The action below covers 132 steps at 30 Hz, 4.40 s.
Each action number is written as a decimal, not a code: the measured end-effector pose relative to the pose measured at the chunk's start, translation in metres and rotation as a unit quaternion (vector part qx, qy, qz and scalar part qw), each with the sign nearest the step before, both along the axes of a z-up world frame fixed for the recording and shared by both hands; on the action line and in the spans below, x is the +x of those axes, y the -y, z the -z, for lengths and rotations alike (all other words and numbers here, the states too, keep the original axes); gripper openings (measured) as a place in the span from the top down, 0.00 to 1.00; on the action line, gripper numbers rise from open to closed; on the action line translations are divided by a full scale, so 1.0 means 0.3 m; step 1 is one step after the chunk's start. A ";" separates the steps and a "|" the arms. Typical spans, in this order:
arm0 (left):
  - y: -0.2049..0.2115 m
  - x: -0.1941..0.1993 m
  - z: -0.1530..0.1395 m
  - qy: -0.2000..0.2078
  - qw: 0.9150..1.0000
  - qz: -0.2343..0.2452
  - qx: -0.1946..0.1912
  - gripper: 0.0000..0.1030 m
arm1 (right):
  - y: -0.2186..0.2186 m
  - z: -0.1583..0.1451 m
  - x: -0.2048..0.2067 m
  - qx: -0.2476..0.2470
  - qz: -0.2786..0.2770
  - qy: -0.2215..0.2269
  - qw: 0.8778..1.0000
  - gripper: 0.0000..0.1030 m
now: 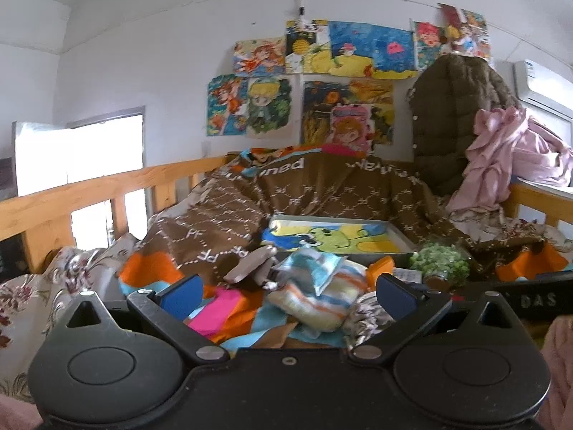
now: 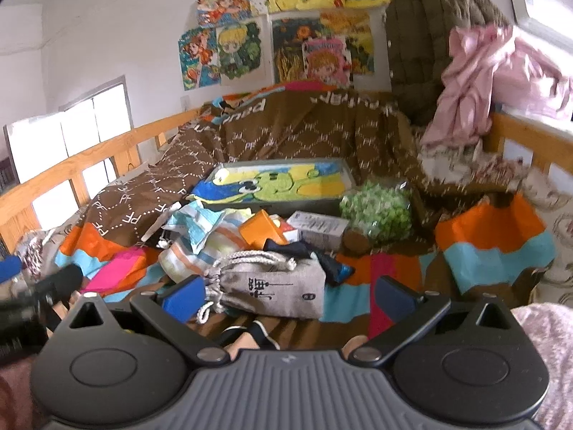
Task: Organize soft objects
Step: 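Reach the left gripper down to the beige drawstring pouch, then close the left gripper on the beige pouch and lift it, then carry the beige pouch with the left gripper over the frog-towel tray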
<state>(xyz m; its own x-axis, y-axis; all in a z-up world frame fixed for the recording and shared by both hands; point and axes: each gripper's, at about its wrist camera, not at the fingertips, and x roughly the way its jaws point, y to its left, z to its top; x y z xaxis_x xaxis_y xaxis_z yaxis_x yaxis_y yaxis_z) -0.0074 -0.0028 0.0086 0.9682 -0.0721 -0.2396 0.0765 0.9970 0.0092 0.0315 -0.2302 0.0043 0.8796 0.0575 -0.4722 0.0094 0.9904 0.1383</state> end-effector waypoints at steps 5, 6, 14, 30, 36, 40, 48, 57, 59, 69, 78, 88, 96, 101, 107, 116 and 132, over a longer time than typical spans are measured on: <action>0.019 0.022 0.023 -0.015 1.000 0.009 0.009 0.01 | 0.039 0.016 0.069 0.019 -0.004 -0.034 0.999 0.00; 0.017 0.029 0.028 -0.019 1.000 0.009 0.007 0.01 | 0.046 0.022 0.084 0.020 -0.006 -0.038 0.999 0.00; 0.022 0.115 0.087 -0.053 0.998 0.023 0.008 0.01 | 0.095 0.048 0.222 0.030 -0.026 -0.068 0.997 0.00; 0.190 0.405 0.232 -0.084 0.983 0.161 0.031 0.01 | 0.191 0.118 0.555 0.050 -0.106 -0.135 0.984 0.00; 0.235 0.503 0.282 -0.103 0.968 0.226 0.031 0.01 | 0.240 0.194 0.666 0.088 -0.111 -0.165 0.976 0.00; 0.263 0.547 0.305 -0.111 0.960 0.253 0.040 0.01 | 0.269 0.229 0.709 0.116 -0.105 -0.180 0.971 0.00; 0.297 0.605 0.345 -0.118 0.957 0.261 0.051 0.01 | 0.263 0.255 0.774 0.103 -0.115 -0.187 0.970 0.00; 0.286 0.621 0.363 -0.137 0.957 0.255 0.033 0.04 | 0.256 0.287 0.796 0.118 -0.122 -0.210 0.963 0.07; 0.286 0.624 0.361 -0.140 0.957 0.252 0.033 0.07 | 0.259 0.290 0.796 0.125 -0.120 -0.214 0.961 0.09; 0.300 0.613 0.377 -0.157 0.954 0.251 0.044 0.10 | 0.272 0.308 0.791 0.160 -0.117 -0.239 0.951 0.22; 0.311 0.583 0.380 -0.137 0.957 0.249 0.059 0.29 | 0.294 0.299 0.766 0.175 -0.109 -0.245 0.947 0.38; 0.345 0.524 0.385 -0.089 0.956 0.263 0.098 0.49 | 0.334 0.290 0.751 0.200 -0.086 -0.235 0.947 0.60; 0.354 0.487 0.379 -0.057 0.953 0.280 0.103 0.58 | 0.367 0.281 0.749 0.217 -0.064 -0.213 0.951 0.92; 0.347 0.467 0.368 -0.039 0.954 0.285 0.089 0.59 | 0.359 0.262 0.744 0.208 -0.071 -0.189 0.957 0.95; 0.362 0.434 0.345 -0.013 0.945 0.314 0.086 0.59 | 0.361 0.238 0.737 0.212 -0.078 -0.159 0.961 0.96; 0.368 0.438 0.347 -0.018 0.944 0.323 0.070 0.59 | 0.366 0.193 0.724 0.219 -0.095 -0.100 0.966 0.96; 0.203 0.547 0.199 -0.050 0.970 0.217 -0.101 0.59 | 0.353 0.069 0.666 0.172 -0.102 0.028 0.979 0.96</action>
<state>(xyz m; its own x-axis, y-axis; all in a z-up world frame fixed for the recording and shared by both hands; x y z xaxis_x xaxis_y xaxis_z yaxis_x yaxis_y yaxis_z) 0.1567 -0.0638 -0.0511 0.8087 -0.5228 -0.2695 0.4799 0.8514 -0.2118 0.2312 -0.3360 -0.0162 0.8571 0.3820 -0.3457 -0.2009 0.8657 0.4585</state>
